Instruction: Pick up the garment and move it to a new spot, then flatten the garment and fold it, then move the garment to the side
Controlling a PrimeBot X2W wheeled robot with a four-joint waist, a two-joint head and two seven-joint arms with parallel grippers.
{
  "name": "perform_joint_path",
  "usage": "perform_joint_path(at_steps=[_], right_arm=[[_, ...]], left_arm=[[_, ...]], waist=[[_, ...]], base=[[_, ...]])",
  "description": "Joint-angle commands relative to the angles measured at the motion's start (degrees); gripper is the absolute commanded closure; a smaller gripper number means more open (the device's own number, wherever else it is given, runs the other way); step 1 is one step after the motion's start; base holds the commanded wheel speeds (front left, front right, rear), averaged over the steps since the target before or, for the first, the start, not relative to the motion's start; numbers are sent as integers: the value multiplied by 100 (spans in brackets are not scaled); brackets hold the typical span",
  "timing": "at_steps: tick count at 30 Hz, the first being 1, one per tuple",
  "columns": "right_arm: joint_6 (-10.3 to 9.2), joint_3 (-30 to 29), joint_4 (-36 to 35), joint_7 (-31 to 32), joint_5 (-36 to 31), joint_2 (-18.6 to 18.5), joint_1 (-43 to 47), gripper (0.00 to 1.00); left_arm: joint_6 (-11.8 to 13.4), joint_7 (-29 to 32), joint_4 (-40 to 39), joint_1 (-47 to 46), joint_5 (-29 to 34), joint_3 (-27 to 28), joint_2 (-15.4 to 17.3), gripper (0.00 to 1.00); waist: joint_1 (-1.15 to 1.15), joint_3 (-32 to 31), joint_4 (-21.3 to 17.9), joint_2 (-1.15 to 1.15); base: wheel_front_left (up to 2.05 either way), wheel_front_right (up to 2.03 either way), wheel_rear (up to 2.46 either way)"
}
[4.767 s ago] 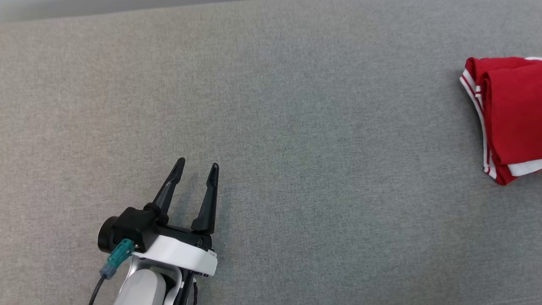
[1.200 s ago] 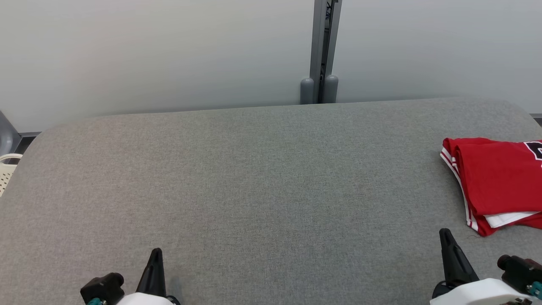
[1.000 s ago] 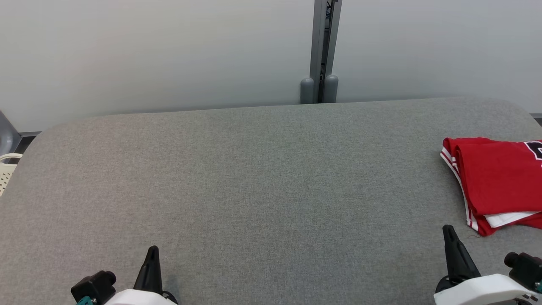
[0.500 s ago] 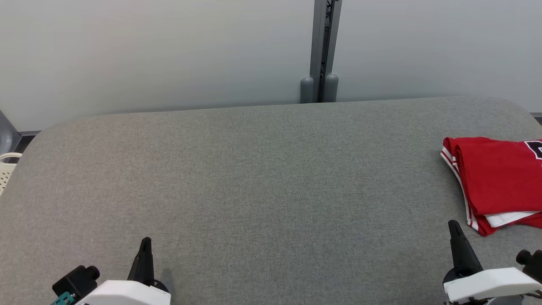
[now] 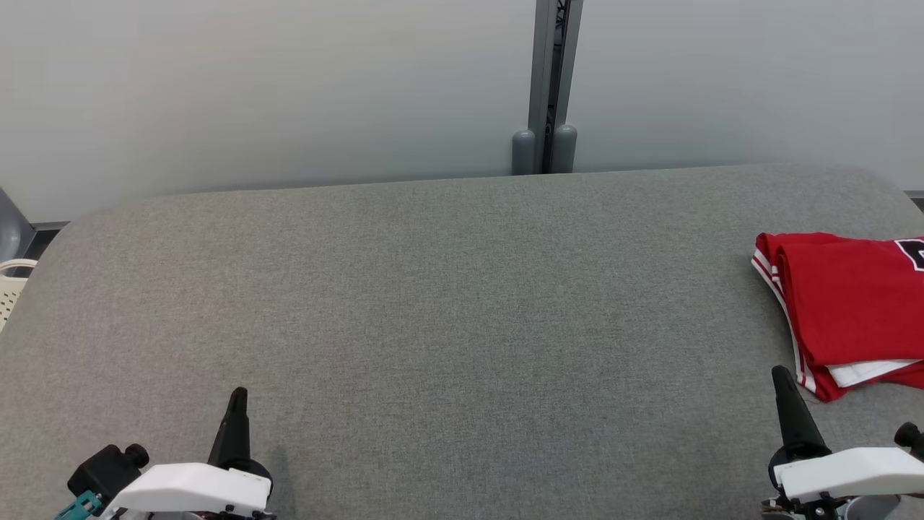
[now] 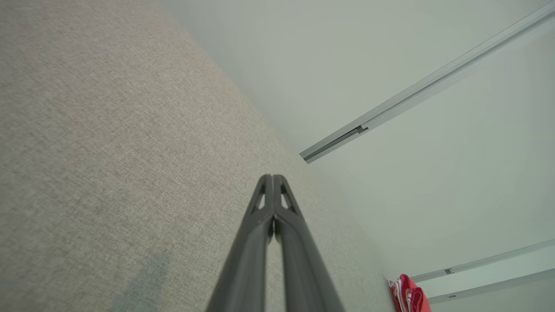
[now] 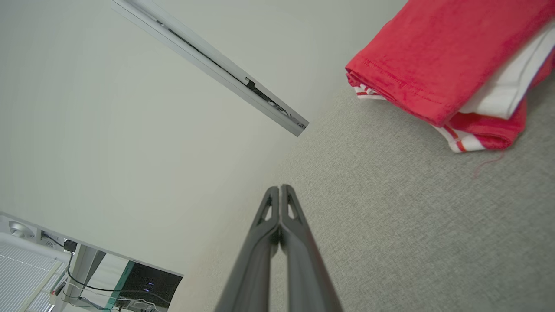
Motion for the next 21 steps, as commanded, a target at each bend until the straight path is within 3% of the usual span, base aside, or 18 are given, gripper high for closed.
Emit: perform_joint_path(at_steps=[1, 21], right_arm=[[2, -26, -71, 53, 162, -56, -146, 100], [2, -144, -70, 320, 1271, -70, -257, 100]], left_arm=[[-51, 29, -86, -172, -162, 62, 26, 100], [-268, 336, -149, -300, -1214, 323, 13, 100]], waist=[[0, 1, 0, 0], [0, 20, 0, 0]], base=[[0, 0, 0], [0, 0, 0]])
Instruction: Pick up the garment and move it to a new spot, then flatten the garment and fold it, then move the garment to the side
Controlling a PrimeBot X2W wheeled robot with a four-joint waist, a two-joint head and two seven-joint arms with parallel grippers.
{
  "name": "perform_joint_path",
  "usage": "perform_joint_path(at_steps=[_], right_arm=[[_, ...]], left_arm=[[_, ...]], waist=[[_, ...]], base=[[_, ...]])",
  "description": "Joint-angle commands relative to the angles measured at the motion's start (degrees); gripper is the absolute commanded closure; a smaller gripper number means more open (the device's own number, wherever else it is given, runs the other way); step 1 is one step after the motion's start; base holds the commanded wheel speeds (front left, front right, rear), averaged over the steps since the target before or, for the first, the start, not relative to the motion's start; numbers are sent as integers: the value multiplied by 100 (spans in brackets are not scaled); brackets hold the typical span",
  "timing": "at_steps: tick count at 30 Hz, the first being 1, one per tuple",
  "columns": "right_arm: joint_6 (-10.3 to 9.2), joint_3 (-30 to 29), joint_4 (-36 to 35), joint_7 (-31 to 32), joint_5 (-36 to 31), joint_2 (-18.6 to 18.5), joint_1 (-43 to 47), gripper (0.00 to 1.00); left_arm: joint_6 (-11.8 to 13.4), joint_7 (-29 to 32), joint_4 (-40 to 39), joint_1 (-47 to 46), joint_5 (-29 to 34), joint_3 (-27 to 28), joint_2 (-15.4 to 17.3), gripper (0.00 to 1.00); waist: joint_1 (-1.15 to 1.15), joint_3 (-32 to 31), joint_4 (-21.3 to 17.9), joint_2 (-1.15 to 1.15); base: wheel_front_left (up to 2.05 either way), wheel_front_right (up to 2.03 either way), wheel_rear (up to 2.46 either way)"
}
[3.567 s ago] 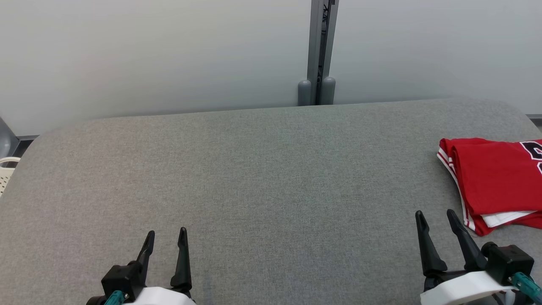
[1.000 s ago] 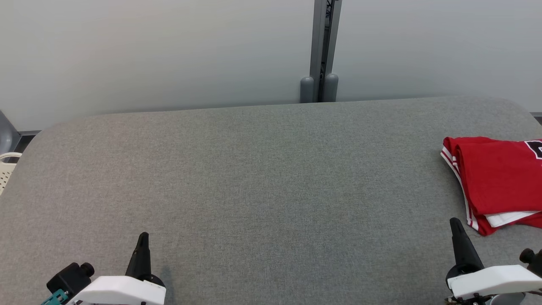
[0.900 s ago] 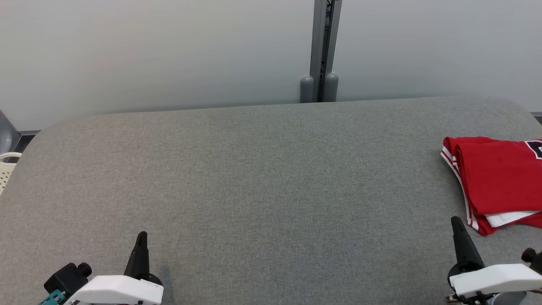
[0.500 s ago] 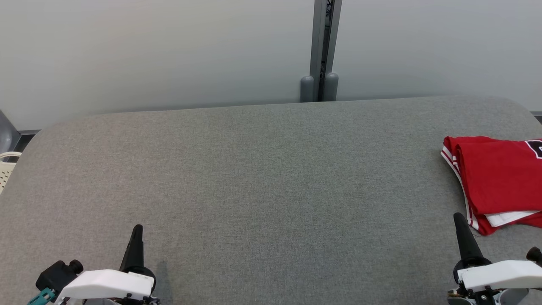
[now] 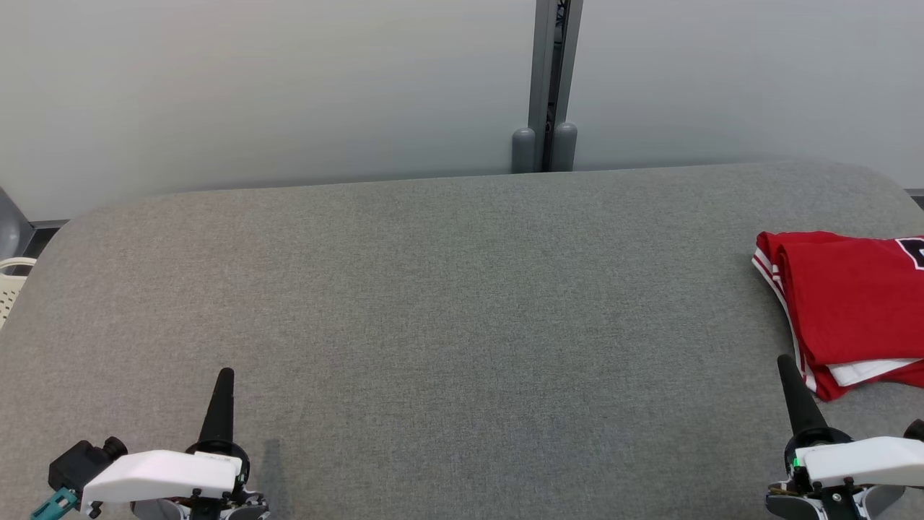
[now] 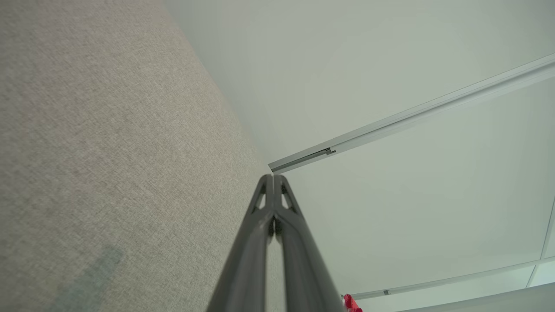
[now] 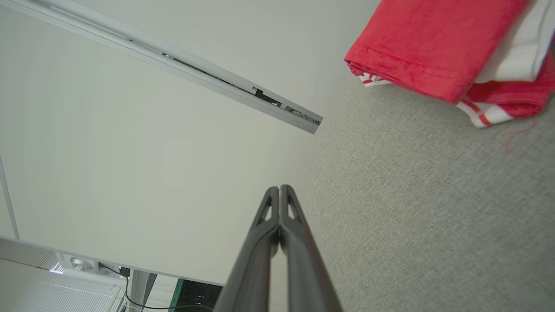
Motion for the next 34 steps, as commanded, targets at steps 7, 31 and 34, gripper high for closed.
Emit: perform_joint_path(at_steps=[7, 31, 34], right_arm=[[3, -69, -53, 119, 458, -60, -161, 100], [4, -187, -49, 396, 1552, -72, -267, 100], [5, -196, -49, 417, 1636, -74, -271, 100]], left_arm=[[-110, 126, -86, -199, -450, 131, 19, 100], [-330, 430, -147, -312, -1486, 386, 6, 100], [-344, 446, -151, -308, -1552, 405, 4, 100]], waist=[[0, 7, 0, 0], [0, 32, 0, 0], [0, 34, 0, 0]], base=[[0, 0, 0], [0, 0, 0], [0, 0, 0]])
